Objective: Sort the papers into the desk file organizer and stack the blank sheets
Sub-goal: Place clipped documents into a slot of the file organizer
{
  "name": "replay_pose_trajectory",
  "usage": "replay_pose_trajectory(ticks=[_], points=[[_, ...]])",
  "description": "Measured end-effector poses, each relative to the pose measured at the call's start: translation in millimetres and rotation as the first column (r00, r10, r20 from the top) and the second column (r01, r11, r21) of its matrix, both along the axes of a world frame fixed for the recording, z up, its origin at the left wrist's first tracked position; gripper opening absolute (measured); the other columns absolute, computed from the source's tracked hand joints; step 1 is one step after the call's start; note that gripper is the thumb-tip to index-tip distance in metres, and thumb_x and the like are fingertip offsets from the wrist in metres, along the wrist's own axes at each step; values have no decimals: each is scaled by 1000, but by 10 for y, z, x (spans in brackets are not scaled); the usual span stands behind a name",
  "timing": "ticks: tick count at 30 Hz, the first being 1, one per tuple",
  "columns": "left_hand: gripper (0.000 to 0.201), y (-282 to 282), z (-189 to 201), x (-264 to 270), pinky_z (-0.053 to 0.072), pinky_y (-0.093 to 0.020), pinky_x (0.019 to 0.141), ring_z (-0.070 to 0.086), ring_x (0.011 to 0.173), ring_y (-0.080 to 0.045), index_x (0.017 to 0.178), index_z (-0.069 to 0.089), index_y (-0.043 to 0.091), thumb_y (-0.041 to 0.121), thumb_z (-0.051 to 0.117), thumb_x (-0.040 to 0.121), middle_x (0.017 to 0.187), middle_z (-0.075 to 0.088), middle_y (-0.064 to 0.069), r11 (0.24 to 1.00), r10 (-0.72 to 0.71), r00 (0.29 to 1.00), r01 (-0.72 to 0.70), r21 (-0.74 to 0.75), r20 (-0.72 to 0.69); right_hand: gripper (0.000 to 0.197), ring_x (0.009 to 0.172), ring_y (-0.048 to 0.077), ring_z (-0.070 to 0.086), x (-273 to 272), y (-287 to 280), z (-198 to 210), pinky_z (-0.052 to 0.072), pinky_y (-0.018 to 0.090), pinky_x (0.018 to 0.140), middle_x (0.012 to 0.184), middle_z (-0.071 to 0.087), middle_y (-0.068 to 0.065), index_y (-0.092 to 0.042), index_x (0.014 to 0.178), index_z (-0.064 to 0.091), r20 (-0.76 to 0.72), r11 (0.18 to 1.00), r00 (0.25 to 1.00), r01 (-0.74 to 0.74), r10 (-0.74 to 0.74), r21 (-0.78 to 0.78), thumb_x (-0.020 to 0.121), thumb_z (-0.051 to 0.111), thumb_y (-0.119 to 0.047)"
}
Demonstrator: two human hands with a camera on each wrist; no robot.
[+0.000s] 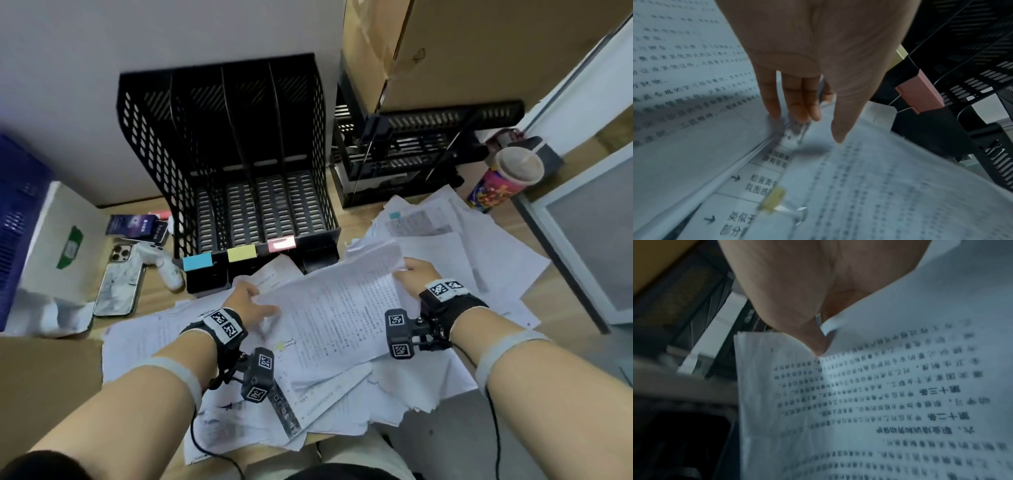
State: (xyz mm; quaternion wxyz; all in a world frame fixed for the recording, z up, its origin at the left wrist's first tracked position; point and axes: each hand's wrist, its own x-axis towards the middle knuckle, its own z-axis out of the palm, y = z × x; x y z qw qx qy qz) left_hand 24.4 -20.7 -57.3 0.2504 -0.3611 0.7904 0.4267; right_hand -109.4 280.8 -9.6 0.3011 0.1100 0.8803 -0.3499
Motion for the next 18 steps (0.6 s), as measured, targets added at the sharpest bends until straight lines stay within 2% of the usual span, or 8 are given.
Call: replay_pose_trajectory(ticks=[3,5,8,11,13,14,16,18], points=[[56,25,169,-38,57,-38,76,61,78,-23,101,52,16,49,85,69,93,64,-9,993,-68,994,59,103,85,26,98,24,55,-40,196,128,43,27,76,115,64,9,-13,116,65,7,993,994,111,-111,-31,95,50,-10],[50,50,191,-58,59,-39,86,64,80,-21,90,63,15,55,84,67,90,68,-4,961,-91,993,69,267,70,24,99,25,55,-26,290,171,45,28,71,113,62,4,-22,112,65,46,978,981,192,-189,-77,93,52,-16],[28,155,236,-46,57,-42,93,72,98,-24,112,71,14,25,76,87,109,76,-4,856,6,999,-29,515,46,20,103,30,59,10,371,195,51,35,84,120,62,6,-27,107,63,139,969,965,236,-224,-72,88,57,-25],[29,200,287,-26,61,-38,81,74,98,-25,123,66,11,6,63,95,110,76,-9,849,33,999,-22,527,-11,37,87,30,57,19,386,199,47,33,68,116,56,13,-11,124,49,153,987,976,145,-155,76,88,57,-14],[29,164,298,-14,62,-37,77,74,94,-23,124,65,12,5,61,96,111,75,-9,873,-32,998,54,484,-54,63,101,33,57,31,340,192,49,37,81,122,51,15,-14,136,33,58,979,991,113,-124,168,81,63,-14],[30,137,314,-2,61,-40,82,74,97,-24,124,65,13,4,60,96,113,75,-9,880,-75,995,99,466,-70,68,109,34,55,49,286,200,49,38,89,127,50,16,-15,137,31,-13,983,996,93,-92,159,78,65,-13],[34,87,368,27,58,-47,92,72,106,-27,123,66,17,4,63,92,117,74,-9,875,-144,985,173,453,-99,65,112,29,55,89,123,201,49,39,95,129,51,15,-17,136,39,-57,997,997,-41,45,59,78,66,-9],[39,30,432,56,57,-50,93,71,106,-29,117,69,21,12,70,80,112,75,-8,882,-198,972,234,409,-130,59,108,23,59,156,-107,231,51,35,91,124,57,8,-22,133,46,57,969,968,-244,246,-38,79,66,-10]])
